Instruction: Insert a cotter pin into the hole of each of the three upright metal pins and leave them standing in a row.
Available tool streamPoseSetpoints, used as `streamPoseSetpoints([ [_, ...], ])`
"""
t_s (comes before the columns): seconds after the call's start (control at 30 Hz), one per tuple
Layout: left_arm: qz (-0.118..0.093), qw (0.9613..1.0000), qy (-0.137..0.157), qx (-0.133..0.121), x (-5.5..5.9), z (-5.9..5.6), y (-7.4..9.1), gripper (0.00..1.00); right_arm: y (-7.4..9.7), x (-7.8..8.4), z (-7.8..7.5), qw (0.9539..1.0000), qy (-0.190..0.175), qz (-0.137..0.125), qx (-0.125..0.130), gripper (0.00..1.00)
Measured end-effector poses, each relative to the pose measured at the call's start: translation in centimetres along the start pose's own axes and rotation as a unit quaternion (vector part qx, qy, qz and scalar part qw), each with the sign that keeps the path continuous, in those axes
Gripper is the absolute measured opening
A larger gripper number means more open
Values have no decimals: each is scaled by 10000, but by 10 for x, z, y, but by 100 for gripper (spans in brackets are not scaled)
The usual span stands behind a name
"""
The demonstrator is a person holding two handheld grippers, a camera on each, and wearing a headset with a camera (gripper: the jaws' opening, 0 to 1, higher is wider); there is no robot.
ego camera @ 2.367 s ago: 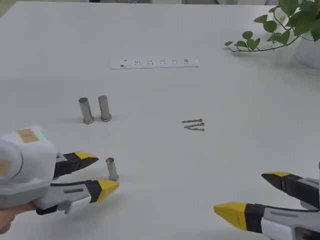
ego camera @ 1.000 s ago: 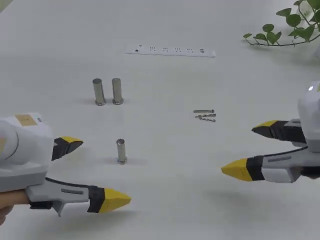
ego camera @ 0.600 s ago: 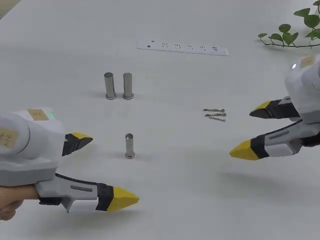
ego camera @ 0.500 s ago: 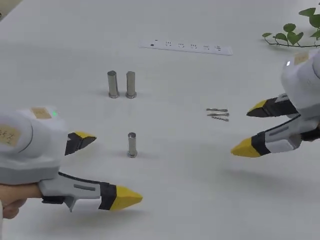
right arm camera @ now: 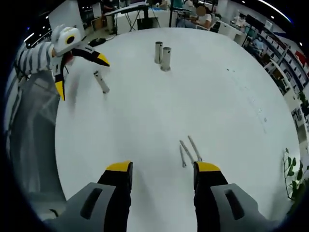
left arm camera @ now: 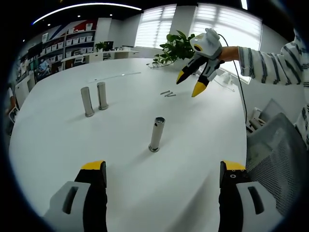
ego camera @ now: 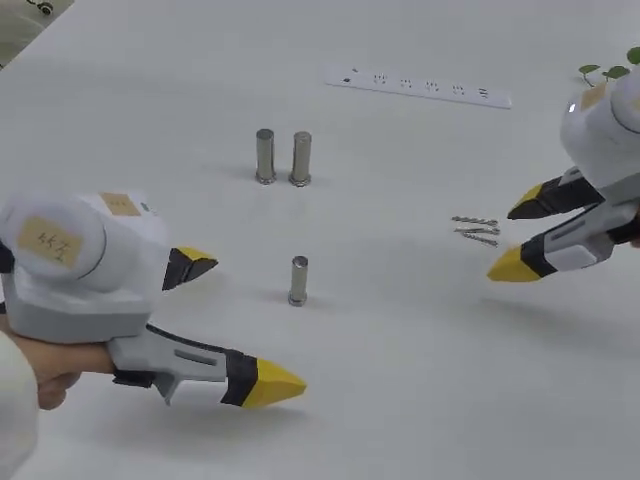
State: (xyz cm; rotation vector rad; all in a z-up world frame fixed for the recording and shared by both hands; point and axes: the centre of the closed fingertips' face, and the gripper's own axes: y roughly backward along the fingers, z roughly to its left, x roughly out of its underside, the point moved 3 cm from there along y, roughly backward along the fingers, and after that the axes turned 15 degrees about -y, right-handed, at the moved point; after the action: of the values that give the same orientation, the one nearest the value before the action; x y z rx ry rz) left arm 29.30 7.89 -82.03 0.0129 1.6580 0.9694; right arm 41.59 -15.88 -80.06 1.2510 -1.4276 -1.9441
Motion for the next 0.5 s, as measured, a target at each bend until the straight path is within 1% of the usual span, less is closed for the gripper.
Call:
streamPoseSetpoints([
  [0.13, 32, 10000, 41, 9, 3, 2, 3, 97, -5, -2, -6, 9997, 97, 196, -88, 51],
  [0.2, 52, 9999, 118, -7, 4, 4, 4, 96, -8, -2, -5, 9989, 249, 321, -213, 47],
  [0.27, 48, 9999, 157, -26, 5, 5, 4, 96, -12, -1, -5, 9984, 232, 407, -310, 42],
  [0.3, 37, 9999, 158, -42, 6, 6, 4, 96, -15, -1, -5, 9982, 221, 439, -340, 42],
  [0.4, 38, 9998, 168, -83, 6, 7, 3, 95, -21, 1, -5, 9977, 258, 513, -352, 42],
  [0.5, -41, 9997, 184, -158, 2, 11, 2, 93, -27, 3, -6, 9970, 272, 611, -385, 41],
])
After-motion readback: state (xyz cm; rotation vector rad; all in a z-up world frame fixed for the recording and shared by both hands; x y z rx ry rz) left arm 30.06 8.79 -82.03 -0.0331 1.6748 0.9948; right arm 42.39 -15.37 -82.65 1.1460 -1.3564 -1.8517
